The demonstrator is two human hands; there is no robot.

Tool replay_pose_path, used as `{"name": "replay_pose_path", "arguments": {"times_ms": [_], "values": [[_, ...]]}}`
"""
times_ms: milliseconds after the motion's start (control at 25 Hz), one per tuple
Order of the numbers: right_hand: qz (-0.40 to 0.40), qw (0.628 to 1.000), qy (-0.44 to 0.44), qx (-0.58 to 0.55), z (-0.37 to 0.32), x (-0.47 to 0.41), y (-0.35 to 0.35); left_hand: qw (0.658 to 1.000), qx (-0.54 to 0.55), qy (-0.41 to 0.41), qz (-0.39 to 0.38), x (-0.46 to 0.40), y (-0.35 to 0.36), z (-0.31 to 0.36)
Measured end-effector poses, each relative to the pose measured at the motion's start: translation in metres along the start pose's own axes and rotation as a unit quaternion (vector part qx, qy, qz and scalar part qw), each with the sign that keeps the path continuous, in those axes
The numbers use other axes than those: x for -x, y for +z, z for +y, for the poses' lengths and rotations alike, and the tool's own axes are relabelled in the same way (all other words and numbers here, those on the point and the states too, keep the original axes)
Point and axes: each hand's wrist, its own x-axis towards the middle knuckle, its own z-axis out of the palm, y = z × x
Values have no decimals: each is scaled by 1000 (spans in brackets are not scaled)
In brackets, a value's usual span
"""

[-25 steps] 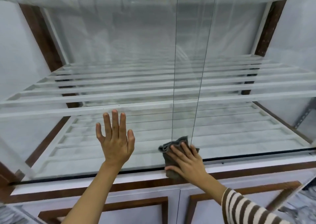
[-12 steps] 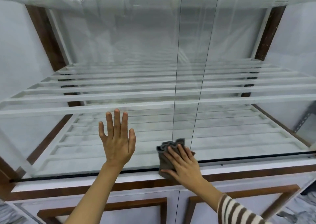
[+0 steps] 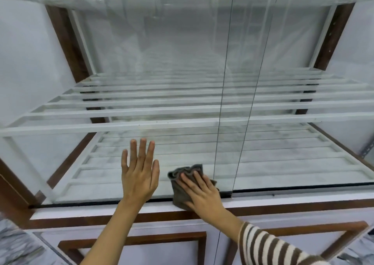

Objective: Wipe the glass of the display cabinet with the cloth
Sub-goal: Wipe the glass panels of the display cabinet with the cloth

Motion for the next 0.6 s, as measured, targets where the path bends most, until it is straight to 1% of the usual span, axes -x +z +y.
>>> {"name": "replay_pose_path", "arguments": {"times_ms": [80,200,280,360,400,480,560,600], "values": [[2,1000,12,-5,19,22,4,999,9,-52,-6,8,-6,-14],[34,996,72,-26,42,24,-9,994,5,-104,-19,27,-14,-38],[60,990,110,-62,23,-4,-17,992,8,-118,-33,37,-15,-48],[68,985,127,-92,-19,-39,-16,992,14,-116,-47,40,-15,-50],[61,988,112,-89,-42,-52,-12,992,17,-110,-56,40,-16,-52],[38,996,50,-61,-71,-56,-5,994,17,-85,-71,42,-23,-63],[23,999,11,-38,-67,-36,-1,995,6,-71,-70,46,-35,-85],[17,999,16,-30,-57,-26,-4,995,-1,-80,-65,47,-41,-98]]}}
